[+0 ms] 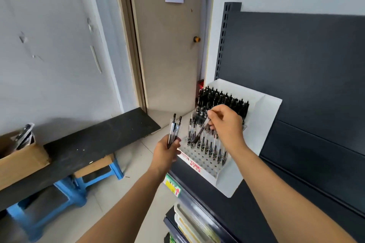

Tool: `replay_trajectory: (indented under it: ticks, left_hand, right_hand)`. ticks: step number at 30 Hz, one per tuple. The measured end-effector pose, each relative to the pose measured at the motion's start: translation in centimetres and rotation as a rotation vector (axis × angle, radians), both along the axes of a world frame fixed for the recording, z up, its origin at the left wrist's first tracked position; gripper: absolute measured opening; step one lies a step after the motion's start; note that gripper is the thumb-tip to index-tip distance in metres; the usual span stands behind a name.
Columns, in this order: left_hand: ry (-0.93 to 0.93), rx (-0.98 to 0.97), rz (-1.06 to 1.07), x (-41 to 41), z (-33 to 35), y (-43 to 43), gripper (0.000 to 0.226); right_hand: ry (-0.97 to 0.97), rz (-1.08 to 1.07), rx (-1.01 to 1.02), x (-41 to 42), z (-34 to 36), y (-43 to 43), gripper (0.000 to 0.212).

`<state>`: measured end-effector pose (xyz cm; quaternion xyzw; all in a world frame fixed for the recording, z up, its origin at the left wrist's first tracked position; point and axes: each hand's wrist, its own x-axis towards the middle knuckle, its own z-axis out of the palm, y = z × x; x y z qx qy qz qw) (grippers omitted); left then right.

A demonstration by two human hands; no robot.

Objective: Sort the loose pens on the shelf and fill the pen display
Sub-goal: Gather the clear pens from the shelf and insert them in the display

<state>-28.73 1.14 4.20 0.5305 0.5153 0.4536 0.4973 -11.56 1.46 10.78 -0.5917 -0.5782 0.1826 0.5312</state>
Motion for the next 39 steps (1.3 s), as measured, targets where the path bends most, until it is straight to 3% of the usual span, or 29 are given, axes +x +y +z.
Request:
replay_trajectory:
  ticks: [10, 16, 22, 27, 33, 36, 39]
  left_hand:
    - [-0.051, 0.102, -0.145, 1.9, -0.8, 8.1, 0.009]
    - [-0.110, 0.094, -0.244, 1.6, -1.7, 12.0, 0.008]
    - [-0.125, 0.145, -0.417, 0.4, -2.2, 14.7, 0.010]
    - [-0.140, 0.145, -0.539, 0.2, -2.3, 15.1, 0.013]
    - [-0.118, 0.170, -0.668, 0.6, -1.9, 15.4, 0.011]
    - [-0.096, 0.175, -0.729, 0.9, -1.7, 15.2, 0.010]
    - [-0.111, 0.161, -0.746, 1.2, -1.4, 14.7, 0.012]
  right_hand:
    - [-0.281, -0.103, -0.098, -0.4, -3.1, 5.5, 0.012]
    - [-0.747, -0.208, -0.217, -1.9, -4.5, 7.0, 0.026]
    - [-0.925, -0.451, -0.247, -3.5, -5.1, 7.8, 0.015]
    - [-0.809, -0.447, -0.353, -4.1, -4.6, 7.5, 0.027]
    - [-0.148, -0.474, -0.221, -5.4, -1.1, 7.8, 0.022]
    - [-0.032, -0.470, -0.187, -5.5, -0.4, 7.7, 0.005]
    - [0.077, -0.483, -0.179, -4.8, -0.3, 7.0, 0.014]
